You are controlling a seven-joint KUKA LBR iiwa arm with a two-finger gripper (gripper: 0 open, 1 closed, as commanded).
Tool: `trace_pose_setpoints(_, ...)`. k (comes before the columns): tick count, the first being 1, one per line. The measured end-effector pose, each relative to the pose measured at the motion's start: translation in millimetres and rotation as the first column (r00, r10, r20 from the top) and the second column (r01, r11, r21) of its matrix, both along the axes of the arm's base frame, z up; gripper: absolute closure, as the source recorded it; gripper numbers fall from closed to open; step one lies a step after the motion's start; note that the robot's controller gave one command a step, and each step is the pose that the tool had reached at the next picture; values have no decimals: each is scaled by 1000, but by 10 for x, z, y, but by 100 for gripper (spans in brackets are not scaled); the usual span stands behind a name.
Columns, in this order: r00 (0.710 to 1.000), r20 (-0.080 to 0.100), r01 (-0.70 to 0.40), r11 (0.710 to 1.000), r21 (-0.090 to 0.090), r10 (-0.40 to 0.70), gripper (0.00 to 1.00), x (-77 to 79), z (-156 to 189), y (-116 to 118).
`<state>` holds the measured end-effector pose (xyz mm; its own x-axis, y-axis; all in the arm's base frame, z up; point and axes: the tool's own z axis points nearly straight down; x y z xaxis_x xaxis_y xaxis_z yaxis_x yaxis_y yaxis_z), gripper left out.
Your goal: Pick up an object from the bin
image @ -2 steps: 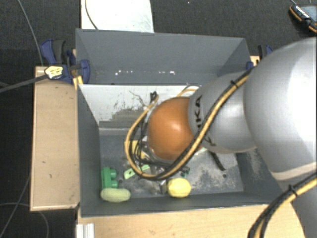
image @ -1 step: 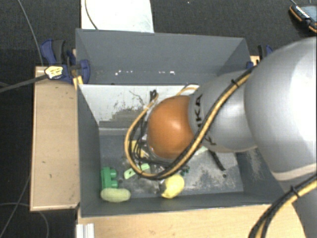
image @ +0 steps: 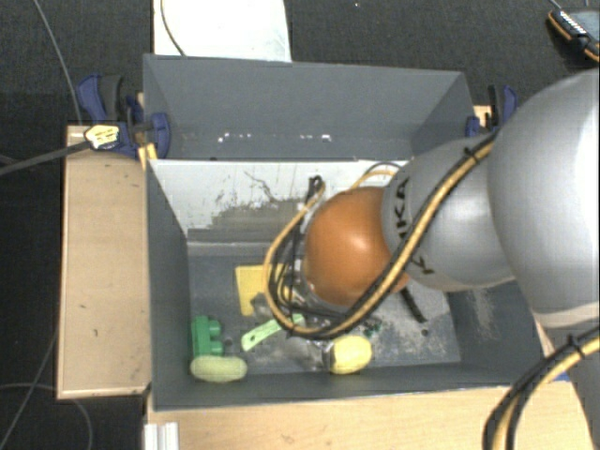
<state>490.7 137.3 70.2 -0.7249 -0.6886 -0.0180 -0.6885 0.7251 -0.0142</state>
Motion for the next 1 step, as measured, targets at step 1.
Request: trace_pose_setpoints(1, 999, 4, 54, 999, 7, -54, 100, -138, 0, -127)
